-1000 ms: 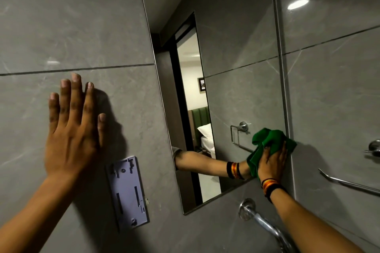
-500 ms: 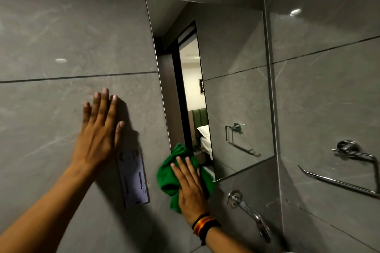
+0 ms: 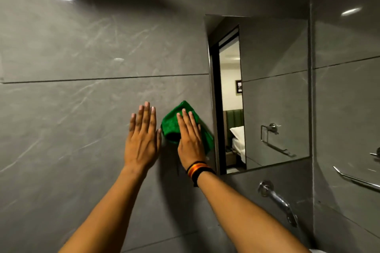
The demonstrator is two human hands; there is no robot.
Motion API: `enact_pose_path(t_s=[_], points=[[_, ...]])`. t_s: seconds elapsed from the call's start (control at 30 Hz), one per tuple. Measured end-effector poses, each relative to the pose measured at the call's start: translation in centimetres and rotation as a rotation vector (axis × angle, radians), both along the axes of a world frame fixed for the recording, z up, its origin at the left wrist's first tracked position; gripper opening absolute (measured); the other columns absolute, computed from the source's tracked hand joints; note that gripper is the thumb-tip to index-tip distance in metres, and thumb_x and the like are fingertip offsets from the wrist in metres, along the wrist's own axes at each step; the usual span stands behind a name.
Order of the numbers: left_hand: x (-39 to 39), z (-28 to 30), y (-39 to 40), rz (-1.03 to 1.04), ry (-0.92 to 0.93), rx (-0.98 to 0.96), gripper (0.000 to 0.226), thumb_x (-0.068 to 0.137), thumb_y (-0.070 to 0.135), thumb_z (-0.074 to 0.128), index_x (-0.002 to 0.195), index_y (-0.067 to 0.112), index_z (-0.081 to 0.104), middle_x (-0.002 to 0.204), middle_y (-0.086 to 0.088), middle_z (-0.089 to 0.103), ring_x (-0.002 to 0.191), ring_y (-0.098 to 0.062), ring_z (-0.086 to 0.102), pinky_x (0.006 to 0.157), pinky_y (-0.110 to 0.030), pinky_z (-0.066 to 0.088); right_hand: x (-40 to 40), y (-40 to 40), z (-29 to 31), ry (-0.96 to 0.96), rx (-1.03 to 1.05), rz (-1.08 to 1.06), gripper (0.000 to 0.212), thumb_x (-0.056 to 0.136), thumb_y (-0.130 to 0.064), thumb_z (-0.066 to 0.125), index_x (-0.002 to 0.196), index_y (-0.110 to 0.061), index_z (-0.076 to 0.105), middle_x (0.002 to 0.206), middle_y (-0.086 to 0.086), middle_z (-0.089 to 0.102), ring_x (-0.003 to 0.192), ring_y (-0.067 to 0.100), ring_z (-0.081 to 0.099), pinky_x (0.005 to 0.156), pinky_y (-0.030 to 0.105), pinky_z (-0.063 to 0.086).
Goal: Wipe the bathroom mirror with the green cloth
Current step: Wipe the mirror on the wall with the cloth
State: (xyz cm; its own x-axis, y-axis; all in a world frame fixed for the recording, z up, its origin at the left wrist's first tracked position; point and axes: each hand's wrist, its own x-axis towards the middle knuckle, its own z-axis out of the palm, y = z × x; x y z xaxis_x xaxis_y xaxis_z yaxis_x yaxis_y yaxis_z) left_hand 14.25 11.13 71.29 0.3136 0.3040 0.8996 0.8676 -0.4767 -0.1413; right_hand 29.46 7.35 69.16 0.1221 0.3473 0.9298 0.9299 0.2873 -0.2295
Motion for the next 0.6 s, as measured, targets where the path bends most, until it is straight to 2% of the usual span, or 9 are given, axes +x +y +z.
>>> enact_pose_path(t_s=[0.13, 0.3, 0.6], points=[[-1.5, -0.2, -1.0, 0.019, -0.008, -0.015, 0.068, 0.109, 0.033, 0.027, 0.168, 0.001, 0.013, 0.178, -0.019, 0.004, 0.165, -0.032, 0.002, 0.135, -0.050, 0.007, -1.9, -0.4, 2.0, 0.000, -0.020, -0.027, 0.080, 0.085, 0.015, 0.045, 0.157, -0.014, 0.025, 0.167, 0.006, 0.019, 0.156, 0.026, 0.009, 0.124, 0.055, 0.018], [-3.5, 0.8, -2.3, 0.036, -0.015, -0.020, 0.068, 0.110, 0.034, 0.024, 0.168, 0.003, 0.010, 0.178, -0.017, 0.000, 0.165, -0.030, -0.004, 0.135, -0.047, 0.002, -4.4, -0.9, 4.3, 0.005, 0.021, -0.005, 0.070, 0.091, 0.009, 0.044, 0.156, -0.012, 0.027, 0.166, 0.009, 0.021, 0.155, 0.028, 0.012, 0.124, 0.056, 0.019], [-5.2, 1.4, -2.4, 0.044, -0.016, -0.023, 0.068, 0.111, 0.034, 0.026, 0.168, 0.003, 0.007, 0.178, -0.017, 0.000, 0.165, -0.031, -0.002, 0.136, -0.048, 0.006, -6.2, -1.4, 5.5, -0.018, 0.053, 0.001, 0.071, 0.090, 0.008, 0.042, 0.156, -0.013, 0.027, 0.166, 0.010, 0.021, 0.155, 0.029, 0.013, 0.123, 0.058, 0.019]])
